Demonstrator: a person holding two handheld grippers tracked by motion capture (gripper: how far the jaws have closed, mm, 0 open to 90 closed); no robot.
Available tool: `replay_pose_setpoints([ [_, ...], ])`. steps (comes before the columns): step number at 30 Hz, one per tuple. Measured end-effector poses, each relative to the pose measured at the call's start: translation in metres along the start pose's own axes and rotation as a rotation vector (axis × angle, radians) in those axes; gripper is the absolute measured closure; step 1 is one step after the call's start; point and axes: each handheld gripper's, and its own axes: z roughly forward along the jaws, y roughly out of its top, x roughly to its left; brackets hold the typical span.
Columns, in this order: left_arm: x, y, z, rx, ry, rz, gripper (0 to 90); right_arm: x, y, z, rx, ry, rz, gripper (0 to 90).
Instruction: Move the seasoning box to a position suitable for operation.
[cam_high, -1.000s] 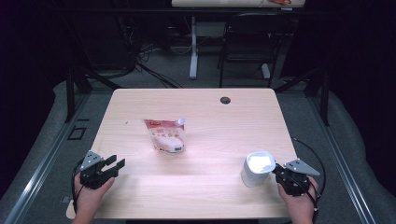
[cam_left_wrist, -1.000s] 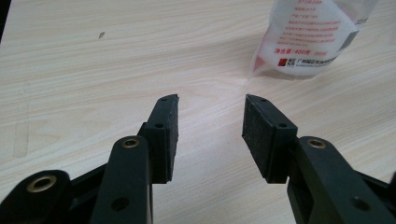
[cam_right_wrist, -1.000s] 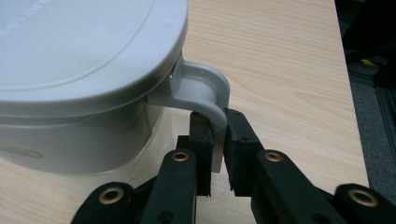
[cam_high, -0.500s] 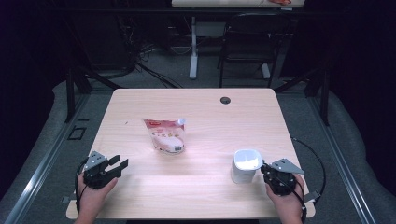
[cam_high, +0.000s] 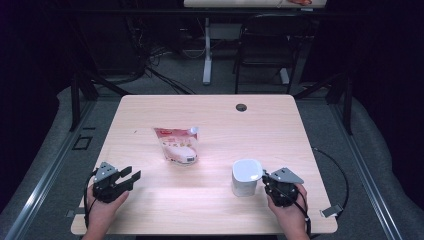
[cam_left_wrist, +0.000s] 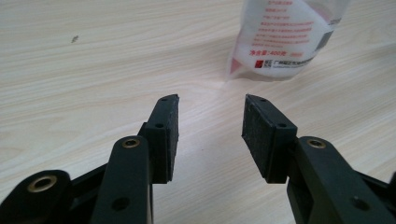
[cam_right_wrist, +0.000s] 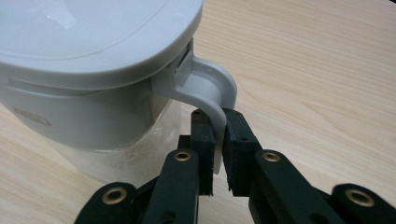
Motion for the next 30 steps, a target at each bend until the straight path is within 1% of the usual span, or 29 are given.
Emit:
replay_pose_setpoints([
  [1, -0.002, 0.0, 0.001, 0.004, -0.006, 0.002, 56.3, 0.005, 0.002, 0.002, 0.004, 0.002, -0.002, 83.6],
  [2, -0.004, 0.0, 0.002, 0.0, -0.008, 0.008, 56.3, 0.009, 0.003, 0.004, -0.004, 0.002, 0.004, 83.6],
  [3, -0.006, 0.001, 0.003, 0.006, -0.016, 0.015, 56.3, 0.009, 0.003, 0.004, -0.004, 0.002, 0.004, 83.6],
  [4, -0.01, 0.001, 0.005, 0.005, -0.023, 0.027, 56.3, 0.016, 0.004, 0.006, 0.001, 0.011, 0.002, 83.6],
  [5, -0.01, 0.001, 0.005, 0.005, -0.023, 0.027, 56.3, 0.02, 0.005, 0.006, 0.001, 0.016, -0.001, 83.6],
  [6, -0.012, 0.002, 0.005, 0.007, -0.025, 0.038, 56.3, 0.02, 0.005, 0.006, 0.001, 0.016, -0.001, 83.6],
  [7, -0.013, 0.002, 0.006, 0.01, -0.026, 0.051, 56.1, 0.026, 0.006, 0.007, 0.008, 0.031, -0.007, 83.6],
  [8, -0.013, 0.002, 0.006, 0.012, -0.025, 0.053, 56.0, 0.03, 0.007, 0.008, 0.008, 0.036, 0.0, 83.6],
  [9, -0.013, 0.002, 0.006, 0.012, -0.025, 0.053, 56.0, 0.03, 0.007, 0.008, 0.008, 0.036, 0.0, 83.6],
  [10, -0.013, 0.002, 0.005, 0.013, -0.025, 0.054, 56.0, 0.037, 0.007, 0.008, 0.016, 0.049, -0.008, 83.6],
  [11, -0.012, 0.001, 0.005, 0.006, -0.021, 0.05, 56.0, 0.037, 0.007, 0.008, 0.016, 0.049, -0.008, 83.6],
  [12, -0.011, 0.001, 0.003, 0.012, -0.021, 0.044, 56.0, 0.04, 0.008, 0.007, 0.021, 0.049, -0.011, 83.6],
  [13, -0.01, 0.001, 0.004, 0.002, -0.018, 0.04, 56.0, 0.043, 0.008, 0.008, 0.015, 0.056, -0.013, 83.6],
  [15, -0.008, 0.001, 0.003, 0.003, -0.014, 0.036, 55.8, 0.047, 0.008, 0.007, 0.023, 0.073, -0.026, 83.2],
  [16, -0.007, 0.001, 0.002, 0.007, -0.013, 0.032, 55.8, 0.047, 0.008, 0.007, 0.023, 0.073, -0.026, 83.2],
  [17, -0.007, 0.0, 0.002, -0.005, -0.009, 0.025, 55.6, 0.047, 0.007, 0.006, 0.012, 0.095, -0.025, 82.7],
  [18, -0.006, 0.0, 0.001, -0.002, -0.007, 0.028, 55.6, 0.046, 0.006, 0.005, 0.015, 0.107, -0.031, 81.7],
  [19, -0.006, 0.0, 0.001, -0.001, -0.006, 0.025, 55.6, 0.046, 0.006, 0.005, 0.015, 0.107, -0.031, 81.7],
  [20, -0.005, 0.0, 0.0, 0.008, -0.002, 0.026, 55.6, 0.046, 0.005, 0.004, 0.004, 0.116, -0.033, 79.5],
  [21, -0.005, -0.001, 0.0, -0.004, 0.002, 0.017, 55.5, 0.044, 0.002, 0.0, 0.011, 0.136, -0.035, 78.2],
  [22, -0.005, -0.001, -0.001, -0.005, 0.001, 0.02, 55.5, 0.043, 0.001, -0.002, 0.011, 0.14, -0.046, 78.7],
  [23, -0.005, -0.001, -0.001, -0.005, 0.001, 0.02, 55.5, 0.043, 0.001, -0.002, 0.011, 0.14, -0.046, 78.7],
  [24, -0.004, -0.001, -0.001, -0.004, 0.001, 0.022, 55.5, 0.04, -0.001, -0.005, 0.013, 0.149, -0.051, 83.3],
  [25, -0.004, -0.001, -0.001, -0.001, 0.002, 0.024, 55.5, 0.04, -0.001, -0.005, 0.013, 0.149, -0.051, 83.3],
  [27, -0.004, -0.001, 0.0, 0.002, -0.001, 0.023, 55.5, 0.036, -0.001, -0.007, 0.02, 0.18, -0.022, 83.3],
  [29, -0.004, 0.0, 0.0, 0.007, -0.005, 0.032, 55.5, 0.036, -0.001, -0.006, 0.018, 0.183, -0.027, 83.4],
  [30, -0.005, 0.0, 0.0, 0.005, -0.006, 0.03, 55.5, 0.037, -0.001, -0.006, 0.02, 0.173, -0.028, 83.5],
])
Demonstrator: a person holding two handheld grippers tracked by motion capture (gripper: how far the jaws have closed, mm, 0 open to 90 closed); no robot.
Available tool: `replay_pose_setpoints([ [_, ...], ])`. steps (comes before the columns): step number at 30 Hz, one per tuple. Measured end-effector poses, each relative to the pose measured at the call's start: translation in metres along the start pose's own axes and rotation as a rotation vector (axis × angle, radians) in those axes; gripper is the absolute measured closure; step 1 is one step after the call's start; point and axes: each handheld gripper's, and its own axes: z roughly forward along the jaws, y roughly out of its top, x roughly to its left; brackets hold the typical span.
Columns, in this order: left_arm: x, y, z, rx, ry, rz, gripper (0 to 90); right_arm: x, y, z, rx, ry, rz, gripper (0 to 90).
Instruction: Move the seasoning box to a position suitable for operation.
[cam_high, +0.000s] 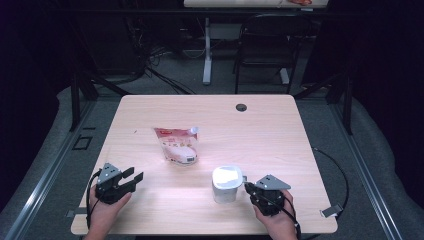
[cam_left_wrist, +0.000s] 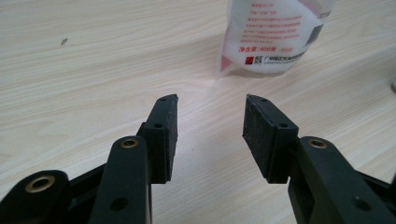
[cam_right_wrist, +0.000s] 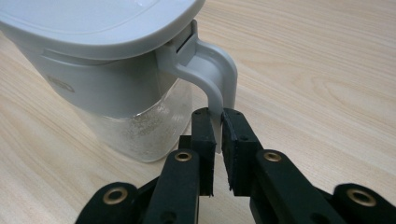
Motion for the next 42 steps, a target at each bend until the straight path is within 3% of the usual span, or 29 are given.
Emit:
replay_pose_setpoints([
  [6, 0.0, 0.0, 0.003, 0.003, 0.001, 0.002, 55.6, 0.005, 0.002, 0.002, 0.001, 0.0, 0.001, 83.7],
  [9, -0.001, 0.0, 0.003, -0.001, -0.001, 0.006, 55.6, 0.01, 0.003, 0.003, 0.006, -0.002, -0.034, 84.1],
  [23, -0.001, 0.0, 0.003, 0.01, -0.007, 0.013, 55.6, 0.013, 0.006, 0.011, -0.015, 0.066, -0.086, 84.4],
  [32, -0.001, -0.001, -0.001, 0.001, -0.001, -0.001, 55.5, 0.008, 0.005, 0.003, -0.038, 0.123, -0.085, 78.1],
  [42, 0.001, -0.001, -0.001, 0.011, -0.015, -0.012, 56.3, 0.003, 0.006, -0.011, -0.085, 0.141, -0.055, 73.6],
])
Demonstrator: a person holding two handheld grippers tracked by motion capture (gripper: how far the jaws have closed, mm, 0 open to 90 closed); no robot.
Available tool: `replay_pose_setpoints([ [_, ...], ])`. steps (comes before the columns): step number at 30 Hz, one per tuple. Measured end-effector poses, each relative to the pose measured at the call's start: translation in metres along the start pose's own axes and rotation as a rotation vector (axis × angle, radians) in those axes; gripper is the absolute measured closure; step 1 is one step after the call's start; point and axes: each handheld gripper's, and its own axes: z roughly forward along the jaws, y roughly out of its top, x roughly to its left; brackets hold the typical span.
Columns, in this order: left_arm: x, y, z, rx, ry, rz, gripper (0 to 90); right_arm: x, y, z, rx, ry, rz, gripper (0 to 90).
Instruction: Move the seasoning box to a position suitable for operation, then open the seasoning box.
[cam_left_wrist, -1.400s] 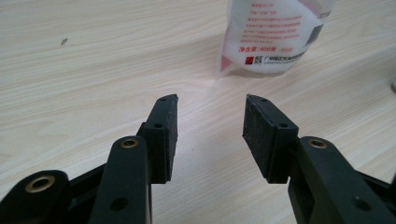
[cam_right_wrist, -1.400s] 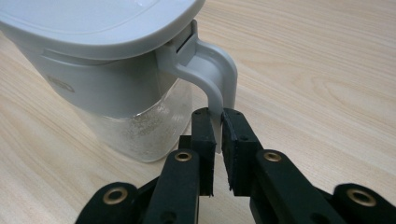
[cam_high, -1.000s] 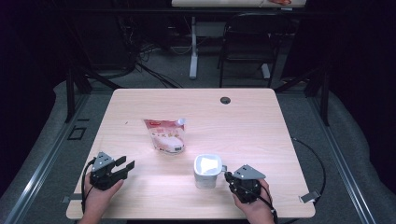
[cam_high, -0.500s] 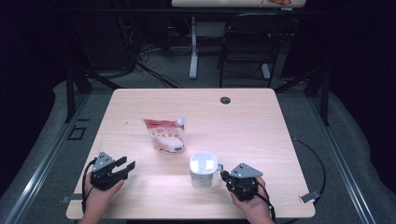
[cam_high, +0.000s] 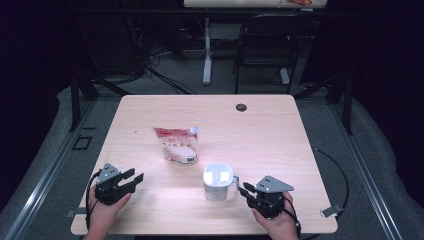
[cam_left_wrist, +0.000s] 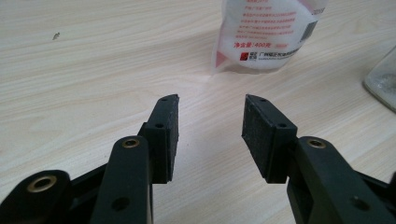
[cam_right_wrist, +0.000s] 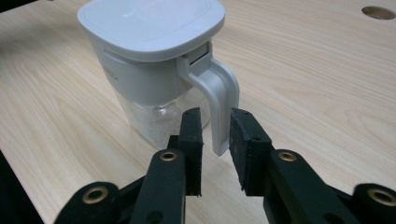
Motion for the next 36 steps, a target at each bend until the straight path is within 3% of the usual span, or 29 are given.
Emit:
replay_pose_setpoints([
  [8, 0.002, -0.002, 0.0, 0.004, 0.012, -0.006, 55.9, -0.002, 0.003, -0.003, -0.055, -0.001, -0.012, 68.9],
  [18, 0.002, -0.001, -0.001, 0.005, 0.017, -0.015, 56.0, -0.01, 0.004, -0.006, -0.067, -0.035, 0.025, 67.9],
  [27, 0.0, 0.0, 0.004, 0.016, 0.007, -0.001, 55.9, -0.018, 0.015, -0.012, -0.077, -0.042, 0.046, 58.1],
  [31, 0.001, 0.0, 0.003, 0.017, 0.008, 0.001, 56.0, -0.019, 0.023, -0.013, -0.068, -0.034, 0.036, 61.1],
  [36, 0.001, -0.001, 0.002, 0.009, 0.017, -0.017, 55.9, -0.021, 0.036, -0.012, -0.08, -0.018, 0.06, 65.9],
])
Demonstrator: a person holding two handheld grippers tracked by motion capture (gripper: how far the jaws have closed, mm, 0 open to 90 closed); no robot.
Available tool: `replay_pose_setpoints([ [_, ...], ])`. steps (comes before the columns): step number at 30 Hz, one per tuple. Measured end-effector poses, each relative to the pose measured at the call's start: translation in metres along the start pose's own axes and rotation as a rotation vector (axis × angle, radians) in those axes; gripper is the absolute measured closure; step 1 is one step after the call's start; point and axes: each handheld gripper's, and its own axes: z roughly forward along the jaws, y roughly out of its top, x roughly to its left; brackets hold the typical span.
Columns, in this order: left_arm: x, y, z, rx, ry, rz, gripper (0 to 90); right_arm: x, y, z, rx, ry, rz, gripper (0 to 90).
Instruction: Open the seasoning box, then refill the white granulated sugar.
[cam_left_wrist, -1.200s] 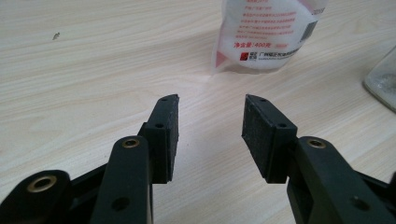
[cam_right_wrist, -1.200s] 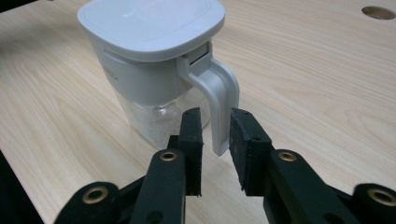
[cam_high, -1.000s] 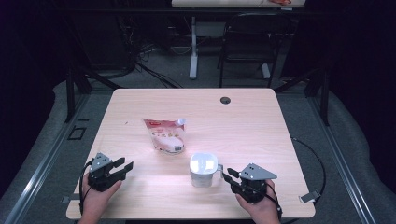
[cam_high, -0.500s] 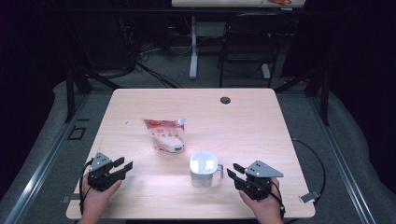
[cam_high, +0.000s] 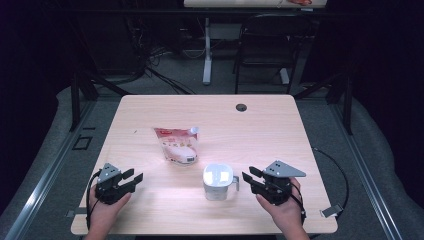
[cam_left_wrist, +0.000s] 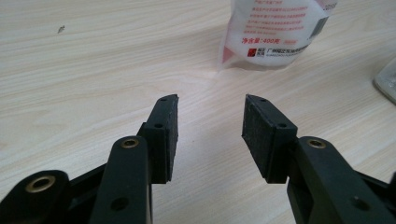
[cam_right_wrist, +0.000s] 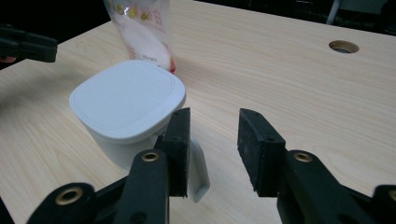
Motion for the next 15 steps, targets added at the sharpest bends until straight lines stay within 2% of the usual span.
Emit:
replay_pose_setpoints([
  [4, 0.001, 0.0, 0.001, -0.003, 0.003, -0.005, 55.7, 0.002, 0.008, 0.003, 0.008, -0.007, 0.002, 67.6],
  [8, 0.001, 0.0, 0.004, 0.009, -0.003, -0.004, 55.7, 0.003, 0.014, 0.005, 0.017, -0.008, -0.02, 72.5],
  [10, 0.001, 0.0, 0.005, 0.008, -0.009, -0.005, 56.2, 0.005, 0.02, 0.009, 0.022, -0.002, -0.022, 76.8],
  [15, -0.001, 0.001, 0.006, 0.012, -0.012, -0.006, 56.2, 0.01, 0.03, 0.014, 0.032, 0.015, -0.041, 81.1],
])
